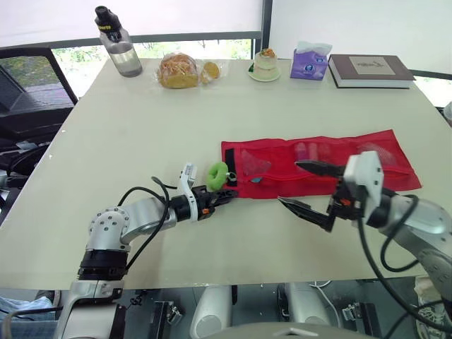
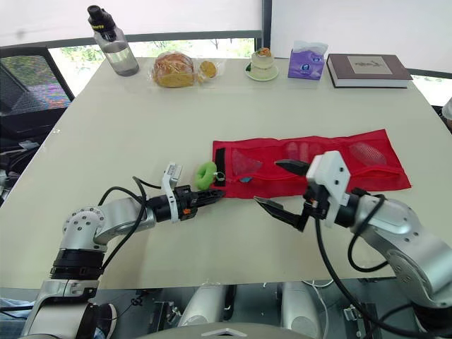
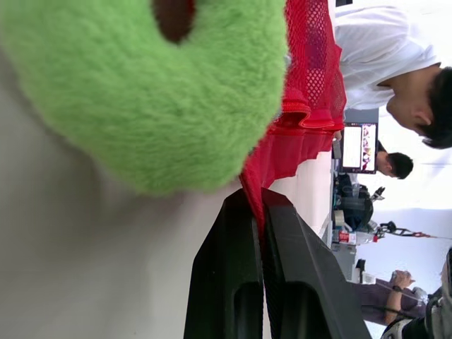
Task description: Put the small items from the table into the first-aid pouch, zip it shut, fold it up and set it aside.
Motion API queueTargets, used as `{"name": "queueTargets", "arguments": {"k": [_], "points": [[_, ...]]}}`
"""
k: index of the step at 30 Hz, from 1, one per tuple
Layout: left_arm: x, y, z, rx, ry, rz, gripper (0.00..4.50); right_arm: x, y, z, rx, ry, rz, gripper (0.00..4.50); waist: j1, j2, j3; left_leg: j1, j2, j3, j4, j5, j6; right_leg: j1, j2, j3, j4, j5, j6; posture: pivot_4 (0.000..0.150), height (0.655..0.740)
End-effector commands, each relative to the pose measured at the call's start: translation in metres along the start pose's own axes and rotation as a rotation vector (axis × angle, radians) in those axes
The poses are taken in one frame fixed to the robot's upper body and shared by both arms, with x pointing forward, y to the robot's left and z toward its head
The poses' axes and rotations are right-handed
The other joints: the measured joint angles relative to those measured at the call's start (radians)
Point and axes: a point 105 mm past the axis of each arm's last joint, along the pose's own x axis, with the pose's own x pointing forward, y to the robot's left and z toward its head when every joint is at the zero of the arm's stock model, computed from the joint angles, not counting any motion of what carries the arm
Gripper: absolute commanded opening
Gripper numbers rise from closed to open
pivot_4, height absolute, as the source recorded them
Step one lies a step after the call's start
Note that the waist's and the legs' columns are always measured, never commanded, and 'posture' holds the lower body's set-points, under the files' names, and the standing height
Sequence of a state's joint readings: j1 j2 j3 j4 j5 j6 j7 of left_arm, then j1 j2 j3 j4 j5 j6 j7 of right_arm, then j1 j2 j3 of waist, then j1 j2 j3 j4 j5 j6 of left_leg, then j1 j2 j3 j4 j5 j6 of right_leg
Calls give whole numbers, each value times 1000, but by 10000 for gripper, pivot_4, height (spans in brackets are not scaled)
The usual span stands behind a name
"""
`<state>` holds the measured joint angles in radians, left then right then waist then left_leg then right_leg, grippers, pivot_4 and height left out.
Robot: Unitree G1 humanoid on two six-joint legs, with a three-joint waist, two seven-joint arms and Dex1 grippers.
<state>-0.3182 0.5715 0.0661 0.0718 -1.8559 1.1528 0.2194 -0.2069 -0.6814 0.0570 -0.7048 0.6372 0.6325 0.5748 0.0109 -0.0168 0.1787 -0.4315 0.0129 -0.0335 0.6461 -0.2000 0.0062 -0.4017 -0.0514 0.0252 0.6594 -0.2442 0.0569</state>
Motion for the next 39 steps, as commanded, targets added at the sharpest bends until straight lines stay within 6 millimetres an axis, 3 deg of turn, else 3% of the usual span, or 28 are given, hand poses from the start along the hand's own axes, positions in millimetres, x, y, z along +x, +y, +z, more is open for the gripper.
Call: {"name": "queueTargets", "arguments": {"k": [1, 7, 16, 22, 27, 32, 38, 39], "points": [[0, -7, 2, 60, -5, -18, 580, 25, -14, -6, -31, 47, -44, 45000, 6, 0, 0, 0, 0, 0, -1, 0, 0, 0, 0, 0, 0, 0, 0, 1500, 7400], [3, -2, -2, 104, -7, 7, 580, 88, -25, -1, 82, 91, -14, 45000, -14, 0, 1, 1, -1, 0, -3, 0, 0, -1, 0, 1, 0, 0, 0, 1500, 7400], [15, -4, -18, 228, 45, 23, 580, 140, -20, -4, 138, 166, 21, 45000, -11, 0, 1, 0, -3, -1, -7, 0, 0, -3, 0, 0, -1, 2, 2, 1500, 7400], [25, -5, -25, 296, 102, 10, 580, 149, -18, -18, 123, 250, 42, 45000, -10, 0, 1, 0, -3, -1, -6, 1, -1, -2, 0, 0, 0, 1, 2, 1500, 7400], [34, -10, -27, 354, 155, -21, 580, 144, -23, -35, 53, 322, 46, 45000, -11, 0, 1, 0, -3, -1, -6, 2, -1, -2, 1, 0, 0, 2, 3, 1500, 7400], [36, -6, -28, 381, 178, -21, 580, 145, -13, -39, 41, 328, 110, 45000, -22, 0, 1, 0, -3, -1, -8, 2, -1, -3, 1, 0, 0, 2, 4, 1500, 7400], [36, -4, -25, 393, 176, -19, 580, 152, -13, -64, -20, 436, 95, 45000, -24, 0, 0, 1, -2, -2, -8, 2, -2, -3, 1, 0, 1, 2, 4, 1500, 7400], [35, -4, -25, 395, 174, -17, 143, 151, -14, -69, -11, 465, 88, 42437, -24, 0, 0, 1, -2, -1, -8, 2, -2, -3, 1, 0, 1, 2, 4, 1500, 7400]]}}
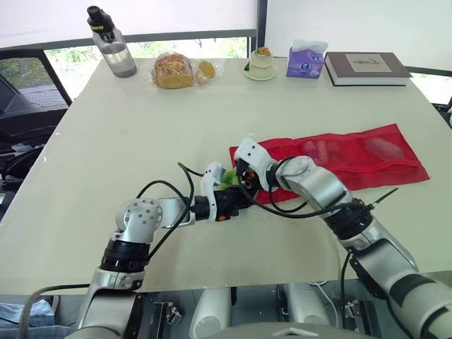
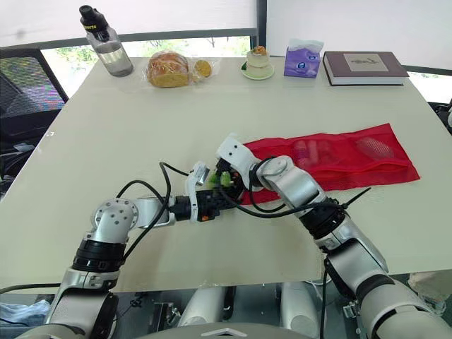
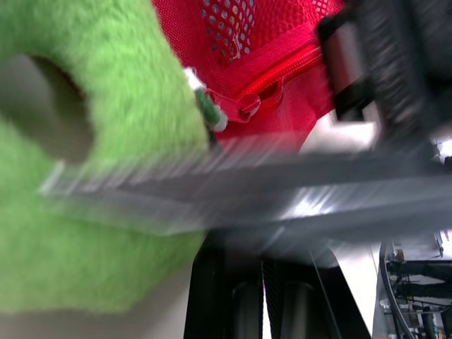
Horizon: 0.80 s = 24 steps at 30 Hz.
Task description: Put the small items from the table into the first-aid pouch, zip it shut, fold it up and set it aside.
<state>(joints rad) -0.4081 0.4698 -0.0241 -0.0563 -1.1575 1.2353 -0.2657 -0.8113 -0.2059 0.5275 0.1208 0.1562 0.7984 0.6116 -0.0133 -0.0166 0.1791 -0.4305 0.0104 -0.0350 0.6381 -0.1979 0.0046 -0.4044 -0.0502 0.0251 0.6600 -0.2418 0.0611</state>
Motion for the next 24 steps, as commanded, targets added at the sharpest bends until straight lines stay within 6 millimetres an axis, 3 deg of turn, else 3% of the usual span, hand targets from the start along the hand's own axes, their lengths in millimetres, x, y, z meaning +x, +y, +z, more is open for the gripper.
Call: {"name": "queueTargets", "arguments": {"k": [1, 10, 15, 19, 24], "points": [[3, 1, -8, -19, 25, -15, 0, 5, -2, -9, -5, 68, -12, 39531, 0, 0, 0, 0, 0, 0, 0, 0, 0, 0, 0, 0, 0, 0, 0, 1500, 7400], [-4, 6, -8, -49, -15, 10, 0, 0, -9, 10, 95, -36, -28, 391, -3, 0, 0, 1, 0, -1, 0, 0, -1, 0, 0, 0, 1, 0, 0, 1500, 7400], [-13, 10, -6, -53, -30, 29, 0, -13, -30, 25, 210, -151, -135, 391, -5, 0, 0, 0, 1, -1, -1, 1, -1, -1, 0, 0, 1, 0, 0, 1500, 7400], [-21, 17, 0, -58, -60, 52, 0, -30, -40, 25, 267, -198, -183, 391, -7, 0, 0, 0, 1, 0, -1, 1, -1, -2, 0, 0, 1, 0, 0, 1500, 7400], [-43, 28, 21, -56, -120, 70, 0, -62, -50, 23, 332, -263, -247, 391, -18, 0, 0, -1, 1, 0, -3, 1, -1, -4, 1, 1, 2, 0, 0, 1500, 7400]]}}
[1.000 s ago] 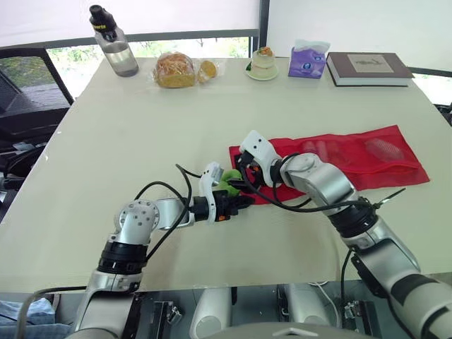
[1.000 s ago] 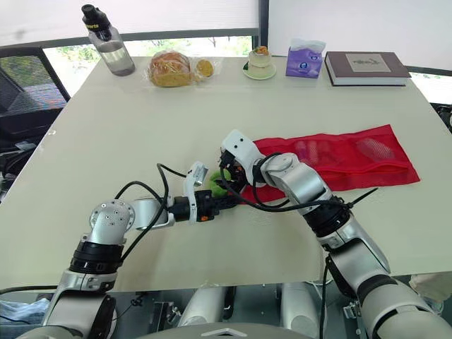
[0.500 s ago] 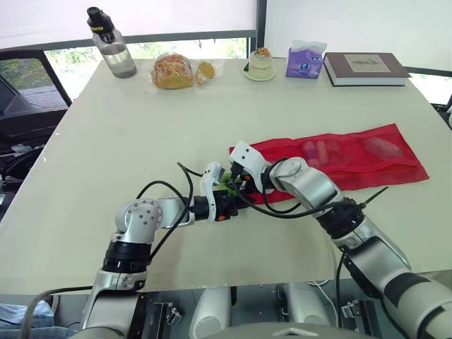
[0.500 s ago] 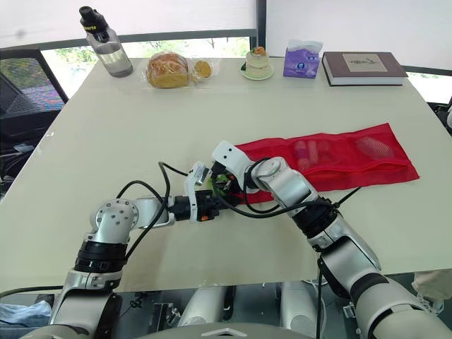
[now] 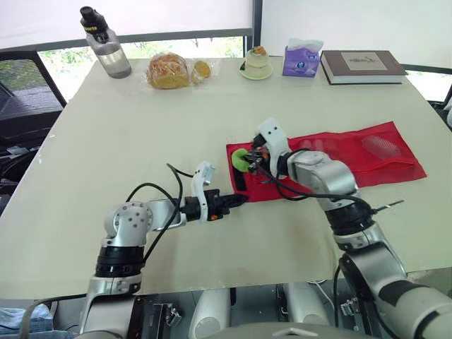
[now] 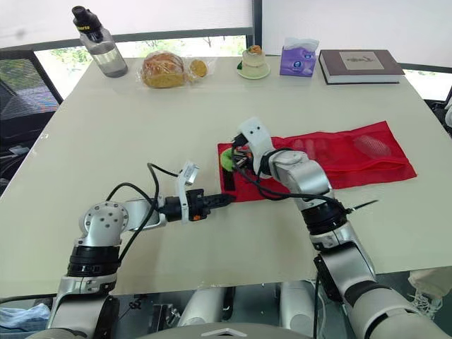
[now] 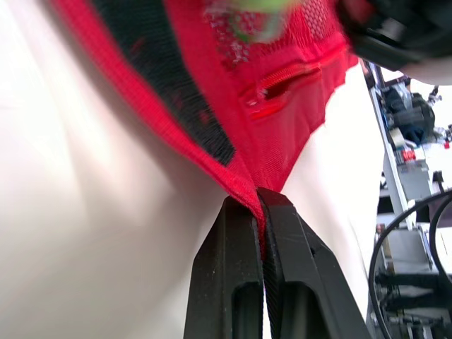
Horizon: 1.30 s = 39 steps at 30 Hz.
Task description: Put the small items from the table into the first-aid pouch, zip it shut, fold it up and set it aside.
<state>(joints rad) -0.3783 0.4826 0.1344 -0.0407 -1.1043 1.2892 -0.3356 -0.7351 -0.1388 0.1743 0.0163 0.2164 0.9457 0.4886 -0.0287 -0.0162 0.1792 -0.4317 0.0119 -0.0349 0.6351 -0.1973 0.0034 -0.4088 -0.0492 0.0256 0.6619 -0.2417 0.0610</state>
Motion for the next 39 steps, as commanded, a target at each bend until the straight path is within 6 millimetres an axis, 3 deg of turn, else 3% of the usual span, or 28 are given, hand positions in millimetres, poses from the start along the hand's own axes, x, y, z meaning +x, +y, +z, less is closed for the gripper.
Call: {"name": "queueTargets", "arguments": {"k": [1, 9, 21, 28, 36, 39], "points": [[-15, 13, 14, 0, -38, 47, 0, -22, -5, 23, 18, -103, -29, 391, -9, 0, 0, 0, 0, 0, 0, 0, 0, 0, 0, 0, 0, 0, 0, 1500, 7400], [-26, 24, 28, -3, -78, 83, 0, -51, -21, 8, 48, -107, -118, 391, -12, 0, 0, -1, 0, 0, -1, 0, 0, 0, 0, 1, -1, 0, 0, 1500, 7400], [-34, 21, 30, -17, -111, 68, 0, -67, -40, -17, 64, -88, -245, 391, -12, -1, 1, -1, 0, 1, -1, 0, 0, -1, 0, 1, -1, 0, 0, 1500, 7400], [-60, 48, 36, -43, -193, 191, 0, -105, -75, -35, 64, -60, -396, 391, -13, -1, 1, -1, 1, 2, -1, 0, 0, -1, 0, 2, -1, 0, 0, 1500, 7400], [-88, 60, 41, -58, -256, 268, 0, -146, -108, -54, 45, -15, -563, 391, -13, -1, 1, 0, 2, 3, -1, 0, 0, -1, 1, 2, -1, -1, 0, 1500, 7400], [-104, 63, 43, -71, -303, 306, 0, -169, -128, -58, 27, -15, -676, 391, -13, -1, 1, 0, 2, 3, -1, 0, 0, -1, 1, 2, -1, -1, 0, 1500, 7400]]}}
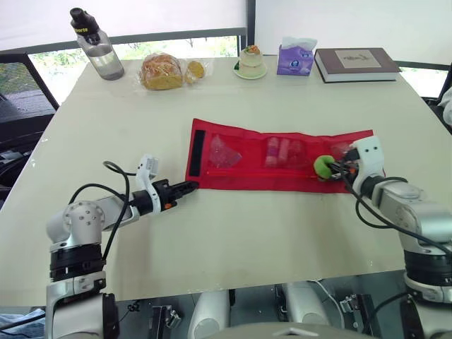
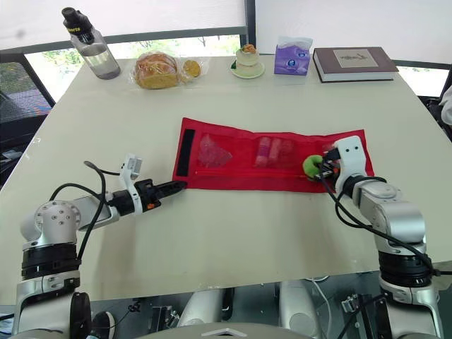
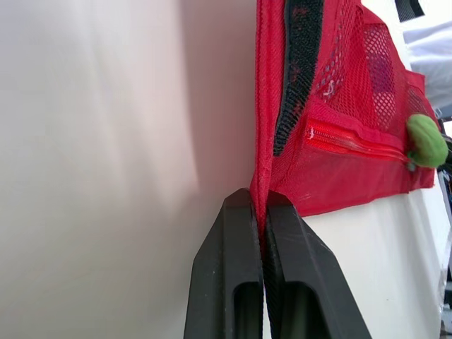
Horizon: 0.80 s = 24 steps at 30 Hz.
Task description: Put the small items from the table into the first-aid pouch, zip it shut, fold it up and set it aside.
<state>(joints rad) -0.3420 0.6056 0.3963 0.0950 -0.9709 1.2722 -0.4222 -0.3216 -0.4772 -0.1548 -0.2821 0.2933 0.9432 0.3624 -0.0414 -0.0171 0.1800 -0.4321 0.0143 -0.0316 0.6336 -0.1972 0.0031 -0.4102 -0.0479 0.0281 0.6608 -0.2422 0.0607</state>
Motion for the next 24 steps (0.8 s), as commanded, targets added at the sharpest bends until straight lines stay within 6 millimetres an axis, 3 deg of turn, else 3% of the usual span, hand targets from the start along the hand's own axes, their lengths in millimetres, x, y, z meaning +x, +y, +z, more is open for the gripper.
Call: {"name": "queueTargets", "arguments": {"k": [1, 11, 23, 24], "points": [[-27, 11, 20, 13, -106, 83, 0, -16, -45, 11, -40, -61, -184, 391, 0, 0, 0, 0, 0, 0, 0, 0, 0, 0, 0, 0, 0, 0, 0, 1500, 7400], [-57, 21, 16, -42, -206, 170, 0, -32, -101, 15, -121, -109, -398, 391, 2, 0, 0, 0, 1, 2, 0, 0, 0, 0, 0, 2, 0, 0, 0, 1500, 7400], [-54, 11, -7, -83, -183, 146, 0, -28, -99, 13, -70, -126, -380, 391, 6, -1, 0, 0, 1, 2, 0, 0, 0, 0, 0, 3, 1, 0, 0, 1500, 7400], [-53, 10, -10, -80, -164, 136, 0, -28, -97, 10, -54, -110, -356, 3524, 6, -1, 0, 0, 0, 2, 0, 0, 0, 0, 0, 3, 1, 0, 0, 1500, 7400]]}}
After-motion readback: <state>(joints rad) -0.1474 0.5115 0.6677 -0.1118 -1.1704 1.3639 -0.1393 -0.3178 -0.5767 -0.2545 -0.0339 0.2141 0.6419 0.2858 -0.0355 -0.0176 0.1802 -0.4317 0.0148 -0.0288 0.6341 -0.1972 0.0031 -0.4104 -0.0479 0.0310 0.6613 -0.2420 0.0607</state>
